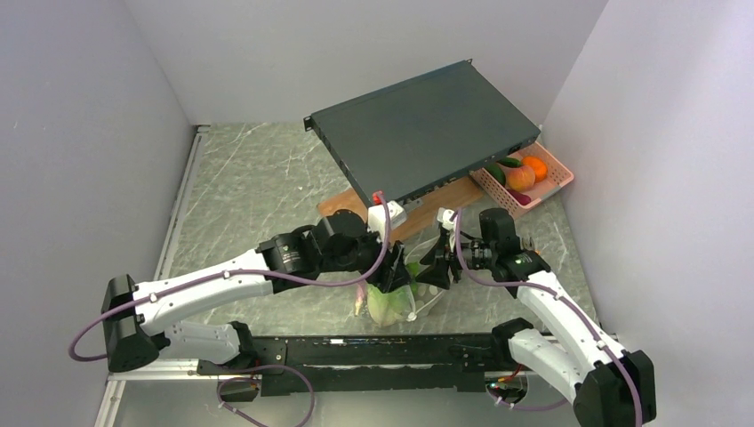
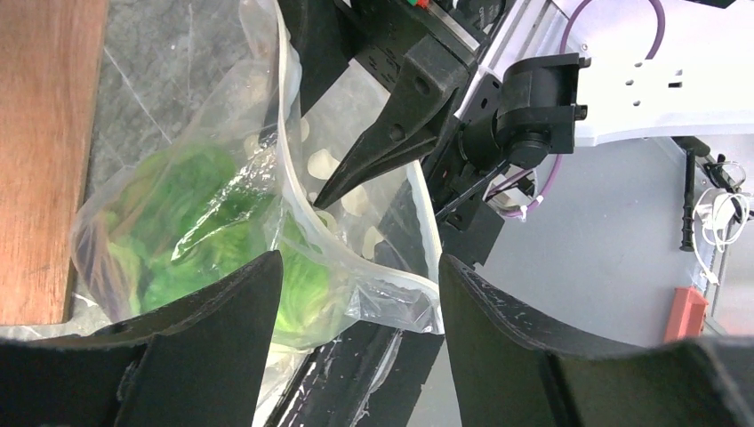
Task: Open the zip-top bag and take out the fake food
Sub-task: Pick up the fake vegetable from the zipper food storage bag.
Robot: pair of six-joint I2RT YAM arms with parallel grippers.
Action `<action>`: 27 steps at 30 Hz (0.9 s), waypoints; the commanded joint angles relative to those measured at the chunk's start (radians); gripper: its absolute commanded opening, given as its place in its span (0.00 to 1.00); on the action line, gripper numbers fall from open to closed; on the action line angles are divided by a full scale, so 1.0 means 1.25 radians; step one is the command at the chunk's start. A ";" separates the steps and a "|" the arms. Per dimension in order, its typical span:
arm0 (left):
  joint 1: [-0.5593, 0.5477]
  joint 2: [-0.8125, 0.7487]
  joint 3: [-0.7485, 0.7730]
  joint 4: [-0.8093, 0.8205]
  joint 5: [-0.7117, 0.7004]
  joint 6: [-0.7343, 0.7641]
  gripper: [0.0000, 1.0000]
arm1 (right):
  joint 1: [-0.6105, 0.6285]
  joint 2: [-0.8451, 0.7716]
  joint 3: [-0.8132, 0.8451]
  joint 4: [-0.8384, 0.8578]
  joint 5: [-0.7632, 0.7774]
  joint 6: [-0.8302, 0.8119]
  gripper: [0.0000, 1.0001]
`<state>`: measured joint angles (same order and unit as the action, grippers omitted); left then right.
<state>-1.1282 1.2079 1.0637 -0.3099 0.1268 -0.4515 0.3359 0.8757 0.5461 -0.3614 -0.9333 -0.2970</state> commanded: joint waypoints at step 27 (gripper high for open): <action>-0.006 0.078 0.069 0.042 -0.014 -0.013 0.00 | 0.009 0.028 -0.055 0.219 -0.069 0.195 0.85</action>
<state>-1.1313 1.2957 1.0821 -0.3241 0.1215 -0.4904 0.3439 0.9012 0.4858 -0.2142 -0.9977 -0.1459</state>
